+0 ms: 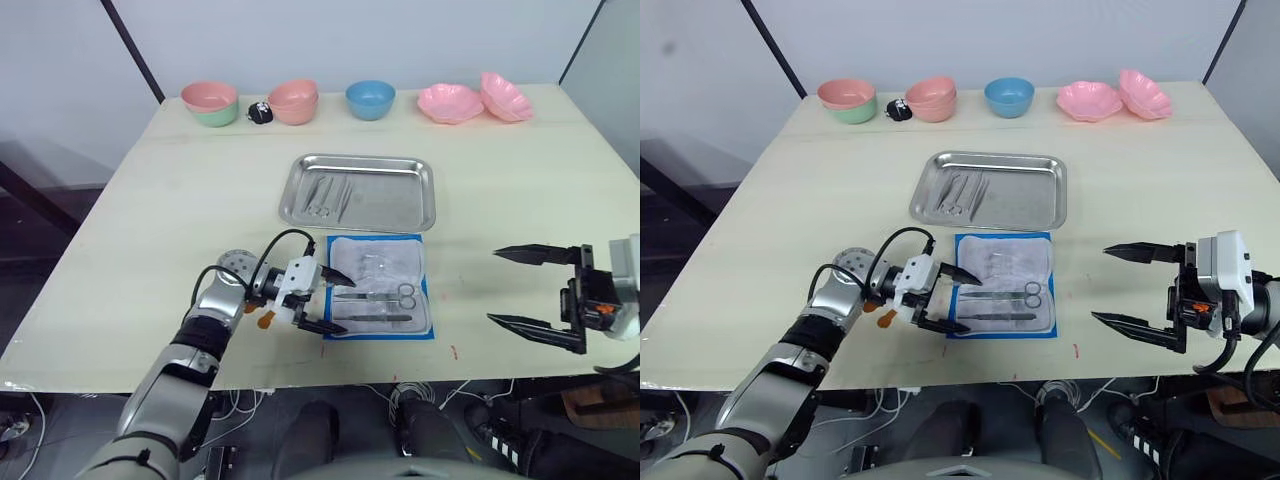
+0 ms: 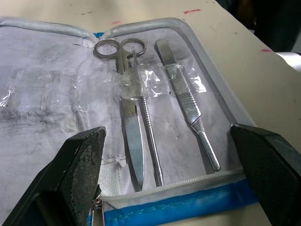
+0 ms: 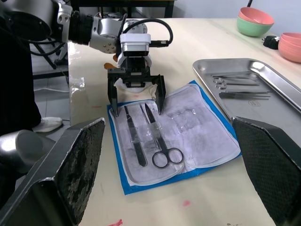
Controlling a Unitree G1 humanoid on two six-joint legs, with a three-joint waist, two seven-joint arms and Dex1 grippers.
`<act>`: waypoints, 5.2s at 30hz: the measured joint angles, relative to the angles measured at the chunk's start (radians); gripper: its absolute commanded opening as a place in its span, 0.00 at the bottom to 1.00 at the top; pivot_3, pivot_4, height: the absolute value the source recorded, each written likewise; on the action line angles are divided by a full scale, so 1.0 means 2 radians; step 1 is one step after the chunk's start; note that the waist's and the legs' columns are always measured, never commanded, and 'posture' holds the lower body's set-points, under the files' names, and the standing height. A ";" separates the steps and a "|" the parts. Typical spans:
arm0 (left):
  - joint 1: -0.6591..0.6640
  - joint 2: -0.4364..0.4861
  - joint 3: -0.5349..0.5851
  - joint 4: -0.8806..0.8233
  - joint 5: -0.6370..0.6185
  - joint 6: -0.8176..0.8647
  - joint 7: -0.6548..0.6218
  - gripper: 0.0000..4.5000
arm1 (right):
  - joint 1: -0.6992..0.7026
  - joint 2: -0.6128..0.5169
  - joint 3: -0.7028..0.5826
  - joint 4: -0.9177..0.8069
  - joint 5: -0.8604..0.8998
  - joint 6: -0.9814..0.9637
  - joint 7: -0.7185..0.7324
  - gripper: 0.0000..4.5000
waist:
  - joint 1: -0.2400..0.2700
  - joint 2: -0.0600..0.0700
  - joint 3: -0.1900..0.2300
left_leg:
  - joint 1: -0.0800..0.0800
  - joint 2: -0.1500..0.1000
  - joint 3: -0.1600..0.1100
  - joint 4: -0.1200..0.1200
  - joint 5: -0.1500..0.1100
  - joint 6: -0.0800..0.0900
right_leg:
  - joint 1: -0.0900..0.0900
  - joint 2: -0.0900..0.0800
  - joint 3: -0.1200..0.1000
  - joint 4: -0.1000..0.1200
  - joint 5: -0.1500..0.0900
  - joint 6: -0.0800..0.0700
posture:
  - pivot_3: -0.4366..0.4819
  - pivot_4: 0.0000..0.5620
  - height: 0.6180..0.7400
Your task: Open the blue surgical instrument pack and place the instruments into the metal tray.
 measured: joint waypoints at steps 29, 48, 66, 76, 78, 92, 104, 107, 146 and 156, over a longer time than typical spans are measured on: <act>0.018 -0.002 0.001 -0.037 0.010 0.036 0.029 0.99 | -0.077 0.006 0.104 0.034 -0.076 -0.001 -0.036 1.00 | 0.000 0.001 -0.002 | 0.000 0.000 0.000 0.000 0.000 0.000 | 0.000 0.000 0.000 0.000 0.000 0.000 | 0.48 0.27 1.00; 0.014 -0.014 0.001 -0.035 0.017 0.050 0.032 0.99 | -0.240 0.084 0.328 0.130 -0.257 0.046 -0.116 1.00 | 0.002 0.003 -0.004 | 0.000 -0.001 -0.001 0.000 0.000 0.000 | 0.000 0.000 0.000 -0.001 0.000 0.000 | 0.48 0.27 1.00; 0.017 -0.023 0.002 -0.030 0.019 0.039 0.038 0.99 | -0.283 0.121 0.390 0.209 -0.342 0.022 -0.105 1.00 | 0.001 0.002 -0.004 | 0.000 -0.001 -0.001 0.000 0.000 0.000 | 0.000 0.000 0.000 0.000 0.000 0.000 | 0.48 0.27 1.00; 0.017 -0.036 0.004 -0.016 0.017 0.023 0.040 0.99 | -0.281 0.121 0.396 0.209 -0.344 0.026 -0.082 1.00 | 0.001 0.002 -0.005 | 0.000 -0.001 -0.001 0.000 0.000 0.000 | 0.000 0.000 0.000 -0.001 0.000 0.000 | 0.48 0.27 1.00; 0.017 -0.038 0.004 -0.013 0.017 0.021 0.040 1.00 | -0.281 0.121 0.396 0.209 -0.345 0.027 -0.081 0.94 | 0.001 0.001 -0.006 | 0.000 -0.001 -0.001 0.000 0.000 0.000 | 0.000 0.000 0.000 -0.001 0.000 0.000 | 0.48 0.27 1.00; 0.017 -0.046 0.004 -0.003 0.018 0.019 0.043 1.00 | -0.282 0.124 0.410 0.208 -0.349 0.031 -0.064 0.02 | 0.001 0.001 -0.010 | 0.000 -0.001 -0.001 0.000 0.000 0.001 | 0.001 0.000 0.000 -0.001 -0.001 -0.001 | 0.48 0.27 1.00; 0.017 -0.046 0.004 -0.002 0.018 0.016 0.044 1.00 | -0.286 0.122 0.416 0.177 -0.365 0.069 -0.060 0.02 | 0.001 0.001 -0.010 | 0.000 -0.001 -0.001 0.000 0.000 0.001 | 0.001 0.000 0.000 -0.001 -0.001 -0.001 | 0.48 0.27 1.00; 0.017 -0.046 0.004 0.000 0.017 0.015 0.044 1.00 | -0.295 0.121 0.428 0.158 -0.378 0.096 -0.060 0.02 | 0.001 0.001 -0.010 | 0.000 -0.001 -0.001 0.000 0.000 0.001 | 0.001 0.000 0.000 -0.001 -0.001 -0.001 | 0.48 0.27 1.00; 0.014 -0.054 0.003 0.005 0.018 0.008 0.046 1.00 | -0.354 0.002 0.482 0.041 -0.414 0.216 -0.012 0.02 | 0.001 -0.001 -0.009 | 0.000 -0.005 -0.003 -0.001 0.000 0.001 | 0.000 -0.005 -0.002 -0.002 -0.003 0.001 | 0.48 0.27 1.00; 0.014 -0.056 0.003 0.006 0.019 0.006 0.047 1.00 | -0.294 -0.093 0.406 0.013 -0.388 0.188 0.007 0.02 | 0.002 -0.001 -0.009 | 0.000 -0.005 -0.003 -0.002 0.000 0.001 | 0.001 -0.006 -0.002 -0.003 -0.003 0.001 | 0.48 0.27 1.00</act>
